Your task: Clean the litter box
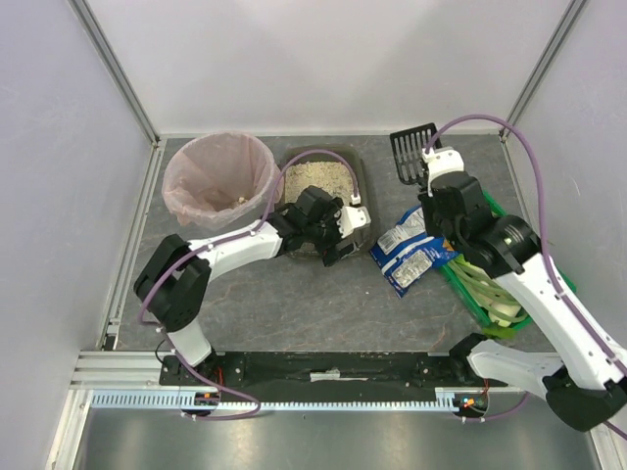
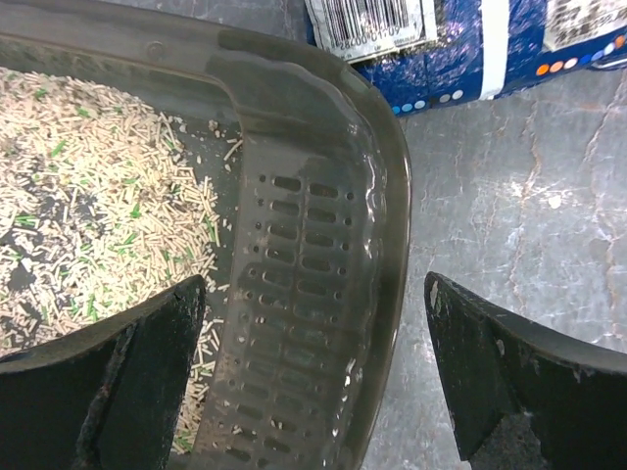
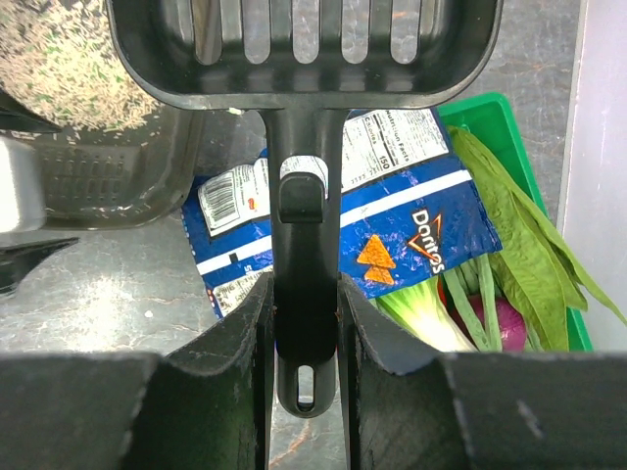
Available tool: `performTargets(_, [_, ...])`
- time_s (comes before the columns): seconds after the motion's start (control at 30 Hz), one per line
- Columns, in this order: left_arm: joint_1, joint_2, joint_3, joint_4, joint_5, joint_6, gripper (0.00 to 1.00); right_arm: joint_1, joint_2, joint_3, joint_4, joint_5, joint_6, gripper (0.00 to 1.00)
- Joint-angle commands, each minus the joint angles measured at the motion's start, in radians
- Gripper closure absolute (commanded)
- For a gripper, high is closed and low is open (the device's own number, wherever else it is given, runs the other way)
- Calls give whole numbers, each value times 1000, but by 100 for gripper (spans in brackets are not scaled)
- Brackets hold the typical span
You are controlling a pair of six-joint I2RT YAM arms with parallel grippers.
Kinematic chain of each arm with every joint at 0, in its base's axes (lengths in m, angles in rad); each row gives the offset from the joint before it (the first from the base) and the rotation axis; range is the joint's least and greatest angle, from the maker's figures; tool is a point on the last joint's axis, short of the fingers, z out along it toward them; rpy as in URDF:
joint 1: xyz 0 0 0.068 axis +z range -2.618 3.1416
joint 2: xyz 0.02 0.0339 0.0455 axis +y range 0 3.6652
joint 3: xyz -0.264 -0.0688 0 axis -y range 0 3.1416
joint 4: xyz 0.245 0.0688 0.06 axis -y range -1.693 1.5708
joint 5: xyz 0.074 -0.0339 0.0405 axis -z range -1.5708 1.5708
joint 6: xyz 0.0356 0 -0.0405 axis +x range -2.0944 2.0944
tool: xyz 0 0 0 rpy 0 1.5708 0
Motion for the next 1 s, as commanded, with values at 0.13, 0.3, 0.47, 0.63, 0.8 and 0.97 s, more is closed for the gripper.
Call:
performTargets(0.13, [2, 124, 125, -65, -10, 82, 2, -2, -104, 12, 40, -22, -17, 100])
performTargets(0.3, [11, 153, 130, -79, -40, 97, 2, -3, -116, 9, 40, -42, -12, 100])
performTargets(0.47, [24, 188, 136, -113, -13, 81, 14, -2, -127, 1, 58, -58, -10, 100])
performTargets(0.63, [25, 201, 164, -183, 36, 39, 39, -3, -130, -12, 67, -61, -12, 100])
performTargets(0.8, [24, 214, 231, -303, 82, -10, 56, -3, -142, -29, 83, -62, -17, 100])
performTargets(0.97, [24, 233, 297, -426, 143, -57, 70, -2, -151, -52, 101, -71, -18, 100])
